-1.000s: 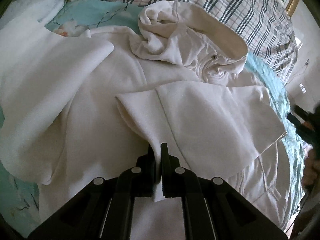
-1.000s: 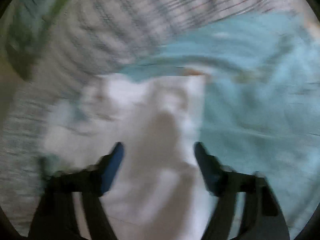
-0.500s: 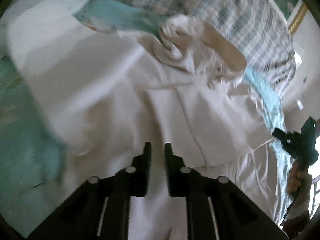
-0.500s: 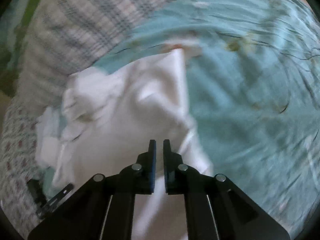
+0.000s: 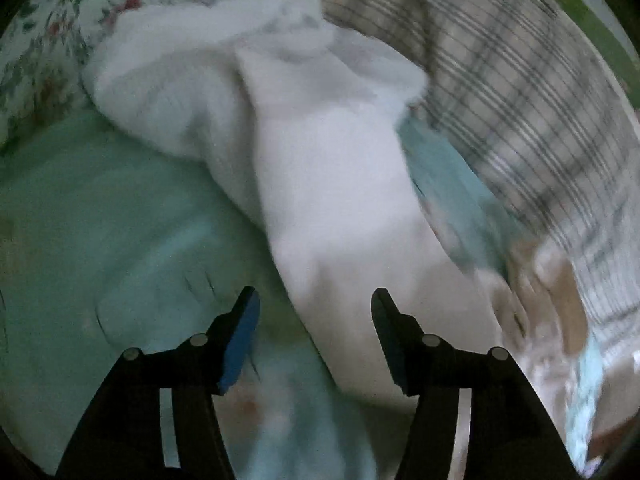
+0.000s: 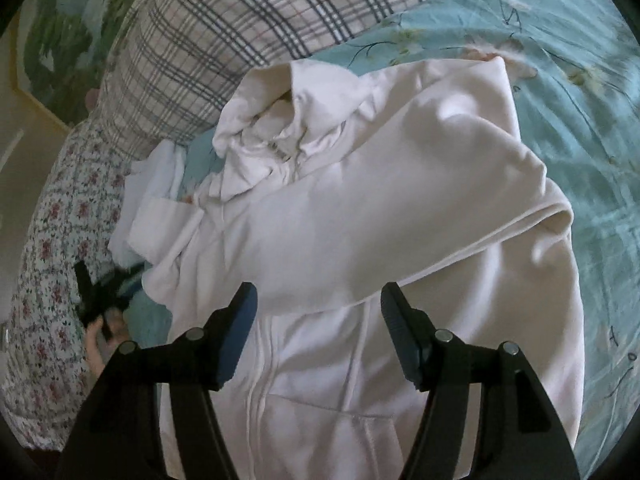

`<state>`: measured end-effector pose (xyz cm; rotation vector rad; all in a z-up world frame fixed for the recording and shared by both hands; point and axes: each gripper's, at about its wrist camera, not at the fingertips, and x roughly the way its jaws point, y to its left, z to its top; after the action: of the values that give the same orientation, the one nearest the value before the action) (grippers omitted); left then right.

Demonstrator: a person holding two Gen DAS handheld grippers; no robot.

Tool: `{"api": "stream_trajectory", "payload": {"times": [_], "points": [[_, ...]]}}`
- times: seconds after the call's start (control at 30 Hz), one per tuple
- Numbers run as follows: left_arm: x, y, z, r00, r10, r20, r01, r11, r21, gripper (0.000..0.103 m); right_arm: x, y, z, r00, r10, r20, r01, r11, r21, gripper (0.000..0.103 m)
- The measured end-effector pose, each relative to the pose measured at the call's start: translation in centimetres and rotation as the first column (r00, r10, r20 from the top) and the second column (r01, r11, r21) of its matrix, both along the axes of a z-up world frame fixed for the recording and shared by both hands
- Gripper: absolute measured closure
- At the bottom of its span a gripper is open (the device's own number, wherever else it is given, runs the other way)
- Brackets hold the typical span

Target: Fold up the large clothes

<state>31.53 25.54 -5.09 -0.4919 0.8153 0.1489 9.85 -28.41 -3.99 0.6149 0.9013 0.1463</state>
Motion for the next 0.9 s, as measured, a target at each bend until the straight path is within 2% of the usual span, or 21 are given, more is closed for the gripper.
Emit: {"api": "stream_trajectory", "payload": {"times": [0.13,0.2,0.23,0.27,0.33,0.43,0.5,0.63,0.77,0.9], "points": [[2.9,2.4,1.2,0.998,0.032,0.059,-0.032,0.999,-0.008,0.045,-0.1,0.2,-0.3,1.000,0.009,-0.023,-0.009,1.000,-0.010,0.037],[4.0,2.8,1.7,0.996,0.035,0.083,-0.035,0.999,-0.006,0.052,0.0,0.2,-0.4,1.000,0.012,-0.028,-0.012,1.000,-0.007,0.037],[4.5,2.9,1.9,0.995,0.030,0.098,-0.030,1.000,-0.008,0.067,0.1,0.3,-0.4,1.000,0.013,-0.028,-0.013,1.000,-0.003,0.037],[4.9,2.9,2.0,0.994,0.021,0.105,-0.020,1.000,-0.008,0.087,0.1,0.3,-0.4,0.999,0.016,-0.030,-0.016,1.000,-0.002,0.037],[5.1,2.4,2.3,0.993,-0.005,0.122,0.003,1.000,0.013,0.101,0.2,0.5,-0.4,0.999,0.019,-0.026,-0.019,1.000,-0.005,0.037],[3.8,1.4,3.1,0.987,-0.027,0.161,0.023,0.999,0.030,0.102,0.1,0.8,0.0,1.000,0.026,-0.011,-0.026,1.000,-0.010,0.037],[2.4,0.0,3.9,0.980,-0.056,0.193,0.054,0.998,0.014,0.102,-0.1,1.0,0.2,1.000,0.030,0.002,-0.030,1.000,-0.010,0.037],[-0.9,-5.7,5.2,0.954,-0.175,0.243,0.178,0.984,0.009,0.103,-0.5,1.1,0.4,0.999,0.031,0.020,-0.030,1.000,-0.008,0.037],[-3.3,-13.1,5.3,0.909,-0.320,0.269,0.331,0.944,0.005,0.103,-1.1,0.9,0.5,0.999,0.022,0.027,-0.022,1.000,-0.003,0.037],[-4.5,-20.6,4.3,0.850,-0.453,0.270,0.472,0.882,-0.008,0.103,-1.9,0.0,0.8,0.999,-0.003,0.039,0.003,1.000,-0.005,0.037]]}}
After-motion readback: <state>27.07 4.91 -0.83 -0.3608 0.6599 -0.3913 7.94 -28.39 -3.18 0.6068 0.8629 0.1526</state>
